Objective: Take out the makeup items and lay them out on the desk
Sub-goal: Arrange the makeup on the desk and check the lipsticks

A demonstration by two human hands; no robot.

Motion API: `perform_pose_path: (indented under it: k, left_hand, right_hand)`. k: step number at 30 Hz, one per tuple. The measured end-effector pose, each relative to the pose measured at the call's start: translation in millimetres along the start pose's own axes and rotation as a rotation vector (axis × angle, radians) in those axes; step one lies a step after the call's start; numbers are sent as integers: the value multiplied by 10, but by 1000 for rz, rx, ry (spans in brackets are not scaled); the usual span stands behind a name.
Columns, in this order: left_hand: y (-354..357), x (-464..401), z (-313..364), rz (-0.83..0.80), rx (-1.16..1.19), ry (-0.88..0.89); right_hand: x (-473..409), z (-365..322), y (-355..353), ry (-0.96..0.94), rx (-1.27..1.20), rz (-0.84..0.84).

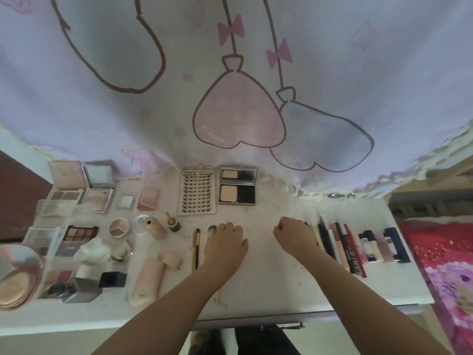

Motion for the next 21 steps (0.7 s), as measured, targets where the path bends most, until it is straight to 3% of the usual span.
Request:
perform_pose_path:
  k: [4,9,14,21]
  left_hand:
    - [112,-146,777,-72,138,115]
    - [322,-307,1532,-119,172,127]
    - [463,-422,1630,-168,84,-13]
    - [483,-393,1449,-146,182,-137]
  right_hand:
    - [-71,603,-312,81,22,4]
    - [-167,832,-409,19,1,-27]
    - [-265,840,-397,-73,11,-51]
    - [-336,658,-290,-98,-18,-80]
Point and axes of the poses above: each hand's wrist, its own x-axis away from the middle knuckle, its own y-axis out of the palm, z = x × y, the point moved 3 cm from there along -x, towards the middle knuckle, and after that the axes turned 3 degrees about -z, right-handed, at the moved point
